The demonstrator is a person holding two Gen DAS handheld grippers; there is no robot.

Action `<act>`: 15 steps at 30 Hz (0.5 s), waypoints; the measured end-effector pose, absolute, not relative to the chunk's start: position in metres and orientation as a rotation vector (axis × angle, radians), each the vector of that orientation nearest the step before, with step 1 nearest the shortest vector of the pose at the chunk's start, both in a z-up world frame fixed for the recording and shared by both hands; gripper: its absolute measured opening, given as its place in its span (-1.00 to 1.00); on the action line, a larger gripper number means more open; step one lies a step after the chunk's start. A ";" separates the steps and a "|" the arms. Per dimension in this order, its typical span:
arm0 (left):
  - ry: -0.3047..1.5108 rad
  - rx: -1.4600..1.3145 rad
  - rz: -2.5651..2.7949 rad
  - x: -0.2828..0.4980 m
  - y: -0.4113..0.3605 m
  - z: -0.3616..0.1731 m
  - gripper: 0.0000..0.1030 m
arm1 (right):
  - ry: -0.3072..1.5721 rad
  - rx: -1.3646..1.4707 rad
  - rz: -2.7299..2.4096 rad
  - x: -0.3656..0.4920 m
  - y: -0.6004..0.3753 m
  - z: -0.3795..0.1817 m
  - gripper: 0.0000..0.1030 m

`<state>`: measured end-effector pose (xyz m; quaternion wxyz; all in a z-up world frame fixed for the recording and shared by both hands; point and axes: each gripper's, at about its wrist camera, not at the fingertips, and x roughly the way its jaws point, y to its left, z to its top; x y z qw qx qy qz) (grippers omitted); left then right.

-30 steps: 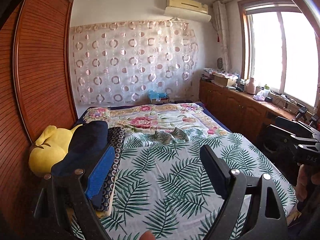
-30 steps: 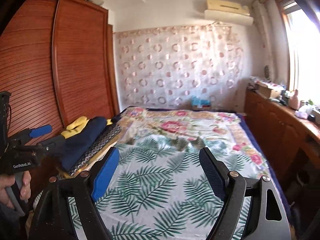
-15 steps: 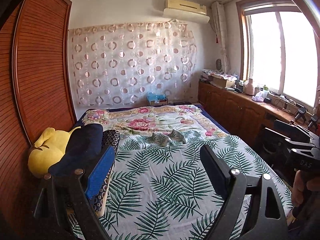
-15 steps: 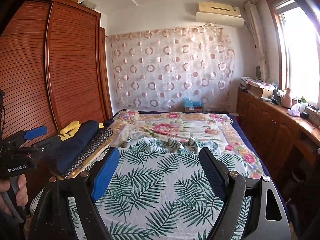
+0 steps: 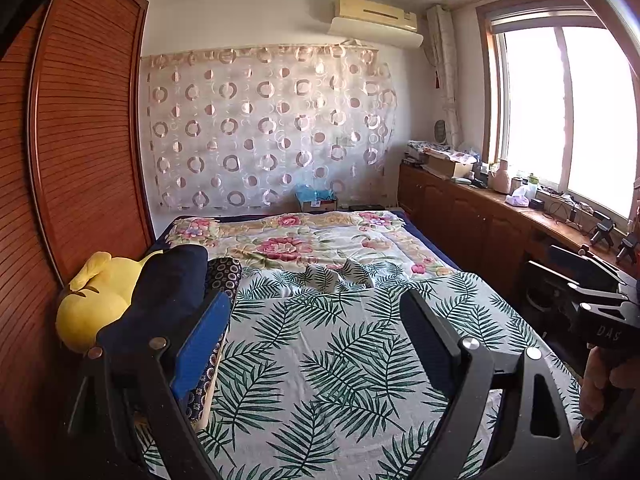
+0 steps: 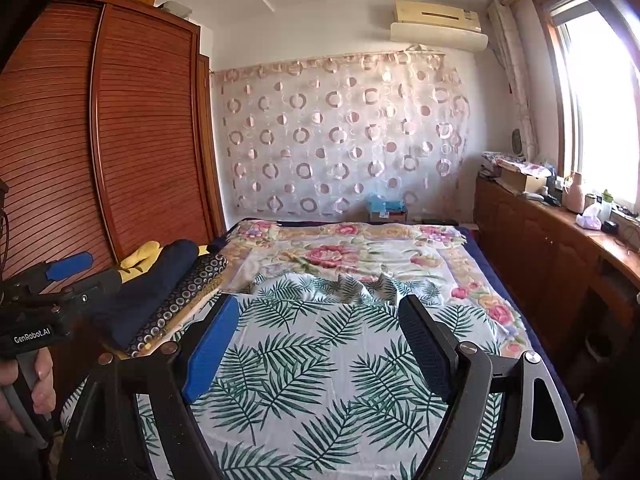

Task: Fold small clothes

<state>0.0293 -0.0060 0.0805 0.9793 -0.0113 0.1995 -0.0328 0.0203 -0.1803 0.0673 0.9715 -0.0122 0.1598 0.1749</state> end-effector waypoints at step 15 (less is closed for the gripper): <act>0.400 -0.027 -0.059 0.030 -0.004 0.081 0.70 | 0.325 -0.025 0.357 0.025 -0.186 0.065 0.62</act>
